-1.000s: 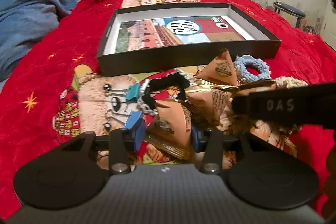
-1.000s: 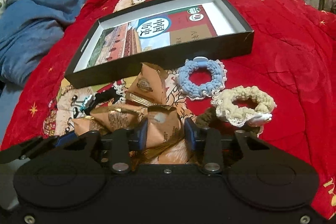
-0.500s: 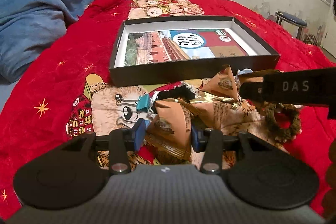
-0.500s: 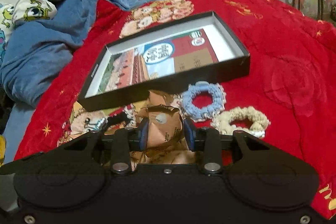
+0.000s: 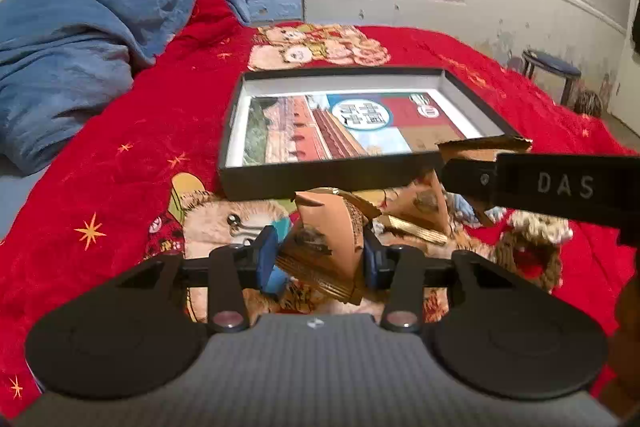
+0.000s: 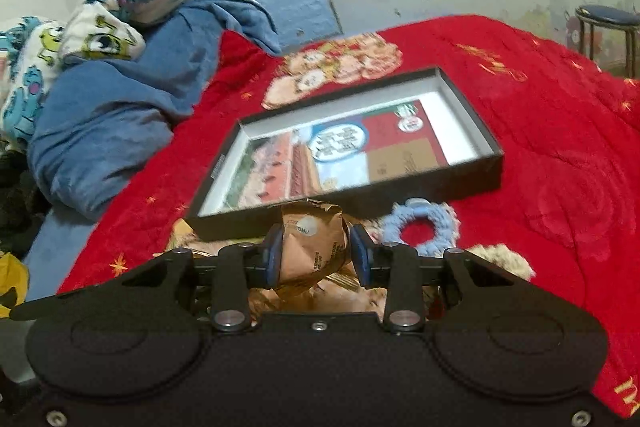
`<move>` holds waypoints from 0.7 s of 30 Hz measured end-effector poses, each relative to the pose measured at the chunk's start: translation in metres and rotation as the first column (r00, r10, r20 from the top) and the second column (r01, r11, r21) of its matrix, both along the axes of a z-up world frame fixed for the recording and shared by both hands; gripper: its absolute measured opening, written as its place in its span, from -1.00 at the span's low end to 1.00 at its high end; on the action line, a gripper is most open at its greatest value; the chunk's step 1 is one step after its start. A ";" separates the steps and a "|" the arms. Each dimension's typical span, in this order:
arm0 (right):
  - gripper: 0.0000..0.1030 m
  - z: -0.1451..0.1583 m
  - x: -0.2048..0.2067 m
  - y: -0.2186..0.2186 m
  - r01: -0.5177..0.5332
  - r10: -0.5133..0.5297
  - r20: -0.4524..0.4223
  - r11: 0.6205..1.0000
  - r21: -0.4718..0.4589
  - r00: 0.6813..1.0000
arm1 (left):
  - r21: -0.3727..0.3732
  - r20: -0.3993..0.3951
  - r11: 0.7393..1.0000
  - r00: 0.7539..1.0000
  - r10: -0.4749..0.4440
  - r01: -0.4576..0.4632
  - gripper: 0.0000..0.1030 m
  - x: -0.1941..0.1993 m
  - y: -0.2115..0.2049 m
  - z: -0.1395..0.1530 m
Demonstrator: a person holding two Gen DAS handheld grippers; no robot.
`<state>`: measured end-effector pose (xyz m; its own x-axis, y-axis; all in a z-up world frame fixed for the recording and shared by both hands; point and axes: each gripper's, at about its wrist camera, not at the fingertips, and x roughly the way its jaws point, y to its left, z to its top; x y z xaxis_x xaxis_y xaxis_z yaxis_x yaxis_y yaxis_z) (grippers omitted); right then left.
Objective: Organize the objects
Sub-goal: 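Grasp a brown paper-wrapped triangular snack with the right gripper and lift it, then carry the snack with the right gripper over the black box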
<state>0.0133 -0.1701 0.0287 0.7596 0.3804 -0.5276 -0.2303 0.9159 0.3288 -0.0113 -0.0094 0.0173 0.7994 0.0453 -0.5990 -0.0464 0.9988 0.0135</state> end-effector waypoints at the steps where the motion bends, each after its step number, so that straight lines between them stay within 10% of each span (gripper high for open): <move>1: -0.34 0.002 0.000 0.002 -0.005 0.005 0.011 1.000 -0.007 1.000 | -0.006 0.011 1.000 1.000 0.001 -0.001 -0.09 0.000 0.002 0.002; 21: -0.34 0.051 0.022 -0.002 -0.038 0.023 0.130 0.992 0.118 0.991 | -0.018 0.165 1.000 0.986 0.007 -0.004 -0.09 0.000 0.018 0.033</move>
<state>0.0350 -0.1724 0.0793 0.8049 0.4590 -0.3760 -0.3048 0.8636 0.4017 -0.0111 0.0084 0.0503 0.8871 0.0408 -0.4597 -0.0522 0.9986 -0.0122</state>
